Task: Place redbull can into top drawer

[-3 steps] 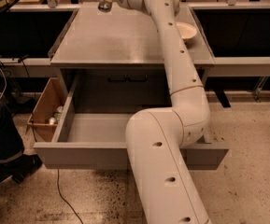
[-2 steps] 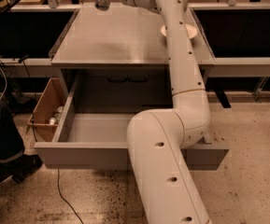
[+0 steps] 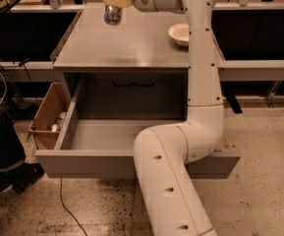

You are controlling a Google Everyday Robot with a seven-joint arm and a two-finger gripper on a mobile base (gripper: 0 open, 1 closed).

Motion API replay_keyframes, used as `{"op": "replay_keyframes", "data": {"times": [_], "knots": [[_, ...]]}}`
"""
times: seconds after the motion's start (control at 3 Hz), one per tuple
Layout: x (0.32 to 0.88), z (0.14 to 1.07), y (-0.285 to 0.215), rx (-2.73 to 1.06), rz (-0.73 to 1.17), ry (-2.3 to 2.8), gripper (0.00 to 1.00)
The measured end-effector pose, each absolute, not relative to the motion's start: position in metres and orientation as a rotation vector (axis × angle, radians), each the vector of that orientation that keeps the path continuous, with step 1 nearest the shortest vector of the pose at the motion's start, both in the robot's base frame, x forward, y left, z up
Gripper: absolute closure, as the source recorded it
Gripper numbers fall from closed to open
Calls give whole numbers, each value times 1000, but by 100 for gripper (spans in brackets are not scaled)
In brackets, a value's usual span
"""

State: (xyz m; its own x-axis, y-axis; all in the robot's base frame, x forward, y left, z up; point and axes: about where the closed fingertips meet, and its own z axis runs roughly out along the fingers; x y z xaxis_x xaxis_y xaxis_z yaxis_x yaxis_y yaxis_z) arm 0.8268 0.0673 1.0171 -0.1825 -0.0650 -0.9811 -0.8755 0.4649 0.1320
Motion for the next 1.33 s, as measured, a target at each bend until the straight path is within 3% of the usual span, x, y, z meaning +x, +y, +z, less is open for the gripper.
{"op": "replay_keyframes", "data": {"times": [1.33], "knots": [[784,1015,68,-931,955,1855,100]]}}
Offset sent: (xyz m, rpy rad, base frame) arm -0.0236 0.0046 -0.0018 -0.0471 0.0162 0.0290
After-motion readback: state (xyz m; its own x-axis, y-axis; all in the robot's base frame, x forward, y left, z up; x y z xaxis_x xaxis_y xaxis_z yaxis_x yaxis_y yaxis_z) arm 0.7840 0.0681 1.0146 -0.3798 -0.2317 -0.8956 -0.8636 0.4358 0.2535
